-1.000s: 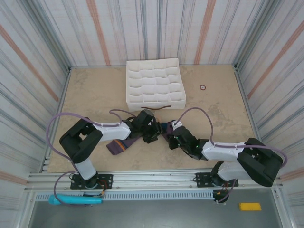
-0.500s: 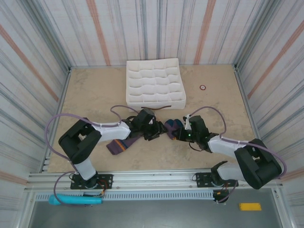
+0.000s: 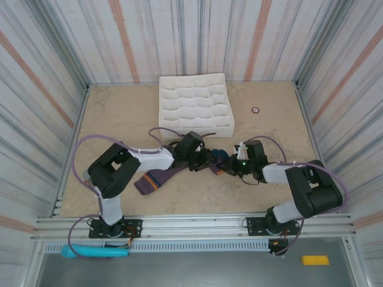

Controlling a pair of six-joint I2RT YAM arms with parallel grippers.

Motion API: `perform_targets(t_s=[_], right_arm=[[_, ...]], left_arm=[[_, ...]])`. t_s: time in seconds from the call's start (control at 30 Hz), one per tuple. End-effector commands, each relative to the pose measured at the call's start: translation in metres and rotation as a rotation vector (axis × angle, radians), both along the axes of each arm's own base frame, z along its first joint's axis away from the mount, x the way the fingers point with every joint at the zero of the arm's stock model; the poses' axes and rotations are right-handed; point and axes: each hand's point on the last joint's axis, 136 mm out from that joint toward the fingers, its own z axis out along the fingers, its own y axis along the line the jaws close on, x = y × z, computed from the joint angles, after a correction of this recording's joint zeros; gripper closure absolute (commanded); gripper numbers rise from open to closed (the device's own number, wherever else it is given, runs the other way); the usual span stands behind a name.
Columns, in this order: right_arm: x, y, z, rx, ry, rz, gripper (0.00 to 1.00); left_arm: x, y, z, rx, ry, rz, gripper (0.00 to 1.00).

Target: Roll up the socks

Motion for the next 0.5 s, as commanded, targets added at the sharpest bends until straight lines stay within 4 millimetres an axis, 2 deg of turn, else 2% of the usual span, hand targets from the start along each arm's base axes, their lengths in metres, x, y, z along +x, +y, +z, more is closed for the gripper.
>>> perform_targets(t_s=[0.0, 0.2, 0.3, 0.37, 0.4, 0.47], right_arm=[[-0.018, -0.005, -0.019, 0.0, 0.165, -0.02, 1.0], [-0.013, -0.005, -0.013, 0.027, 0.147, -0.036, 0.98], [-0.013, -0.005, -0.009, 0.029, 0.135, -0.025, 0.95], [-0.014, -0.005, -0.006, 0.019, 0.118, -0.015, 0.85], [-0.014, -0.006, -0.004, 0.006, 0.107, -0.012, 0.8], [-0.016, -0.008, 0.002, -0.048, 0.068, -0.001, 0.62]], left_arm=[[-0.003, -0.001, -0.01, 0.032, 0.03, -0.014, 0.47], [-0.005, 0.002, -0.024, 0.092, 0.076, -0.015, 0.51], [-0.005, 0.004, -0.029, 0.109, 0.108, -0.002, 0.63], [-0.005, 0.006, -0.032, 0.126, 0.127, 0.002, 0.75], [-0.006, 0.007, -0.033, 0.134, 0.131, 0.002, 0.77], [-0.007, 0.01, -0.032, 0.152, 0.135, 0.002, 0.82]])
